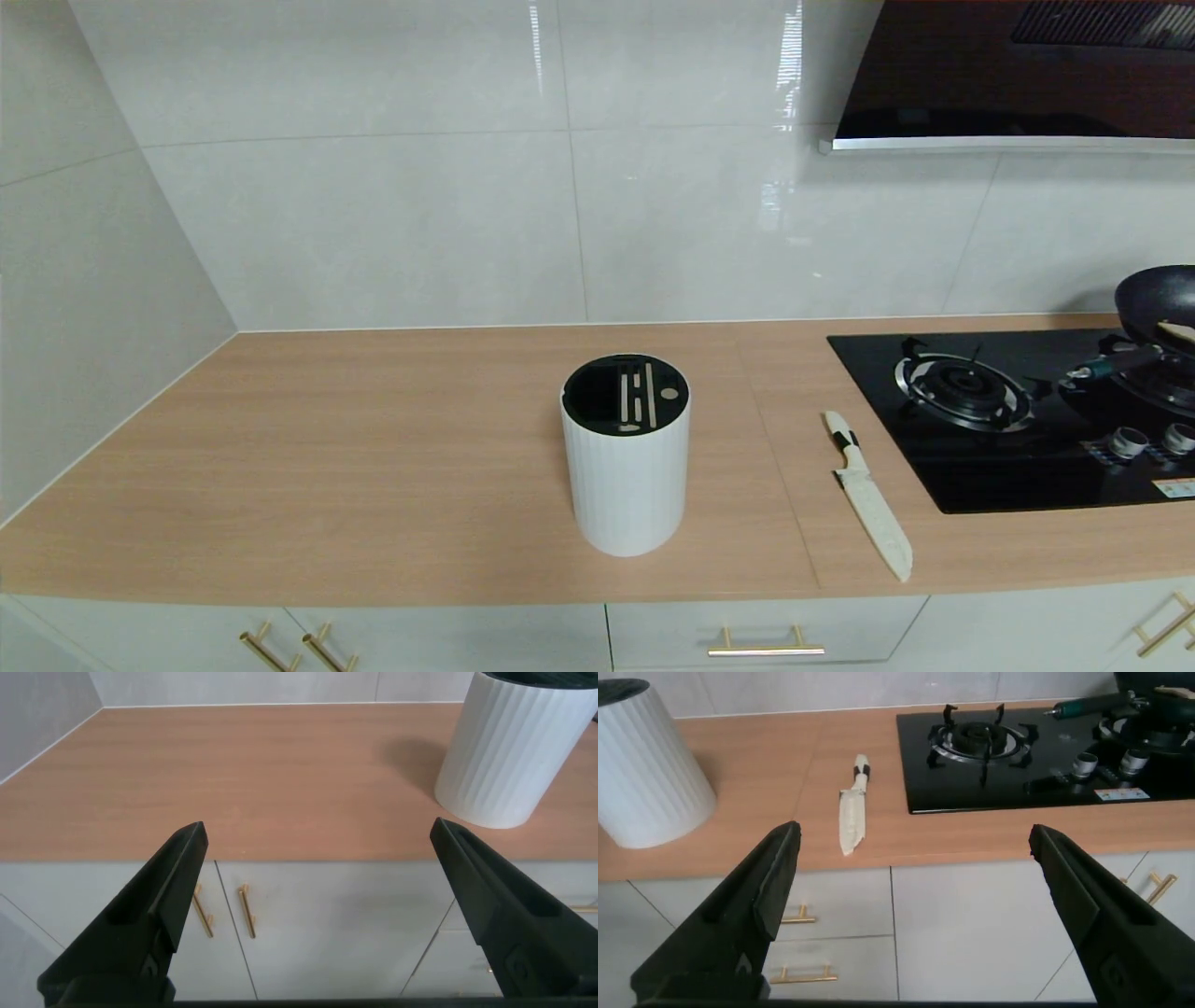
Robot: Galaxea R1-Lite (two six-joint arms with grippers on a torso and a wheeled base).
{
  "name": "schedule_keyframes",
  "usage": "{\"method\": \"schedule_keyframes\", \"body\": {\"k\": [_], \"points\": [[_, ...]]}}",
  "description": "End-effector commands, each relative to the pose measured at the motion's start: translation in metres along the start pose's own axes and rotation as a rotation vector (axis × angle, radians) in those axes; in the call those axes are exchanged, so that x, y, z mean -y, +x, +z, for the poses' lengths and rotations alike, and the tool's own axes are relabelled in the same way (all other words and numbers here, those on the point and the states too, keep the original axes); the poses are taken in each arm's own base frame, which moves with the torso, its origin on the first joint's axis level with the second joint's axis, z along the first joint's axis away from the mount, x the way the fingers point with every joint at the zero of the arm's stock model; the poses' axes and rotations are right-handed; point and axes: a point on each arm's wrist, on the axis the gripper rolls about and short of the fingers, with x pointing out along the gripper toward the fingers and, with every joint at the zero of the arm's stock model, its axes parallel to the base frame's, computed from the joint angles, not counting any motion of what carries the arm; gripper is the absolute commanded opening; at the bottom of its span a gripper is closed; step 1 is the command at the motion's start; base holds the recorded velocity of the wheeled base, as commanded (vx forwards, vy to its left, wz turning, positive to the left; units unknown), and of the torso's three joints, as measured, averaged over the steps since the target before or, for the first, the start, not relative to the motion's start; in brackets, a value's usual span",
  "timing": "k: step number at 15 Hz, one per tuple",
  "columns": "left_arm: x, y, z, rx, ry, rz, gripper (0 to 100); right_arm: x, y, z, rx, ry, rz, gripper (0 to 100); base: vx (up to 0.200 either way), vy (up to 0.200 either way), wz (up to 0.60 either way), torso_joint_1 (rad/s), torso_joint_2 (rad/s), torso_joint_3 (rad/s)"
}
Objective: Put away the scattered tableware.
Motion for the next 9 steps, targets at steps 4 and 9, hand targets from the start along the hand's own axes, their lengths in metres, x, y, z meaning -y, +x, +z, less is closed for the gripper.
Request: {"method": "schedule_keyframes", "body": {"k": [4,9], "points": [[0.0,0.0,0.0,0.001,0.0,-0.001,100,-0.006,0.043,0.075,-0.165,-0.014,0.091,100,0.0,0.0,0.0,0.0,0.0,0.0],[0.0,0.0,0.0,-0.002,0.002,0.001,100,-0.024,0.163,0.131,-0.384,-0.002,0.181,100,0.0,0.0,0.0,0.0,0.0,0.0]]}}
